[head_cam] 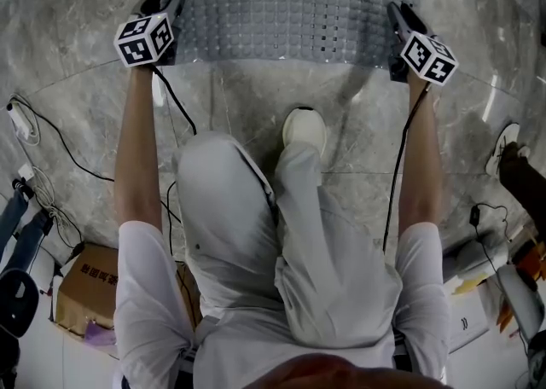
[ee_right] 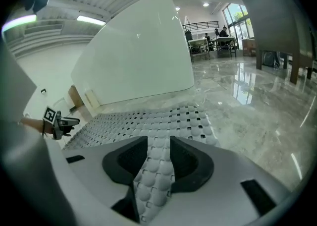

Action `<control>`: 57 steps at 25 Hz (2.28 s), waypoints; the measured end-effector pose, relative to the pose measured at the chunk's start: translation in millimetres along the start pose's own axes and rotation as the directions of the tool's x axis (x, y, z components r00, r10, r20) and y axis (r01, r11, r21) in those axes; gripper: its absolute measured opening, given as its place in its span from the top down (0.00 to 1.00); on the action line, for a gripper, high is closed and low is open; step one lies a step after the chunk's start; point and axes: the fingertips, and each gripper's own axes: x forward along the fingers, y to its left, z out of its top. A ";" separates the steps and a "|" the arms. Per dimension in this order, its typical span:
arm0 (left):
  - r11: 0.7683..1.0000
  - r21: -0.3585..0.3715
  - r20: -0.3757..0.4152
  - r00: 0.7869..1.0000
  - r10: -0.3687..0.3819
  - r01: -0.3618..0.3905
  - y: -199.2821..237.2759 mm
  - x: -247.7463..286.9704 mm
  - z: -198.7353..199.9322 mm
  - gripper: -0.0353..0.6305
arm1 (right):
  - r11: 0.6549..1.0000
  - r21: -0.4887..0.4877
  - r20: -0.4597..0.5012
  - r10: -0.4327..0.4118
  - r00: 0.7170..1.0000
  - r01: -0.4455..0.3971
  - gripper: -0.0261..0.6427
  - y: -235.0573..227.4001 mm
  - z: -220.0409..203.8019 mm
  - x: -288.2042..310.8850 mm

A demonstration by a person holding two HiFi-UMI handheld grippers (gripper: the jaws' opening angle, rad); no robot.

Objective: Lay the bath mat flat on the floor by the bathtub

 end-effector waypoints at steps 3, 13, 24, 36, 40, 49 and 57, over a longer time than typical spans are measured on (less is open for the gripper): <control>1.000 -0.001 0.009 1.000 -0.020 0.020 -18.3 -4.6 2.9 0.65 | 1.000 0.016 0.010 0.021 1.000 -0.021 0.74 12.4 6.4 -6.2; 0.999 0.042 -0.043 0.999 -0.021 0.023 -63.7 -60.4 23.0 0.65 | 0.997 0.062 -0.041 0.046 0.998 -0.044 0.75 70.2 15.8 -63.7; 0.997 0.009 -0.087 0.993 -0.076 0.077 -125.1 -193.3 106.2 0.65 | 0.992 0.117 -0.155 0.069 0.986 -0.051 0.75 156.2 66.9 -208.4; 0.993 0.045 0.001 0.994 -0.113 0.113 -219.3 -385.8 286.7 0.65 | 0.982 0.141 -0.115 0.142 0.983 -0.125 0.76 279.2 207.2 -387.8; 0.989 0.080 0.031 0.991 -0.127 0.124 -244.1 -475.1 344.1 0.65 | 0.974 0.170 -0.066 0.164 0.984 -0.151 0.76 336.8 256.1 -453.2; 0.990 0.089 0.192 0.974 -0.122 0.106 -294.8 -644.5 463.2 0.65 | 0.978 0.084 0.083 0.185 0.979 -0.192 0.76 431.2 372.1 -602.0; 0.987 0.148 0.324 0.939 -0.111 0.065 -319.9 -748.2 539.0 0.66 | 0.981 -0.115 0.270 0.179 0.946 -0.153 0.77 472.3 471.1 -707.0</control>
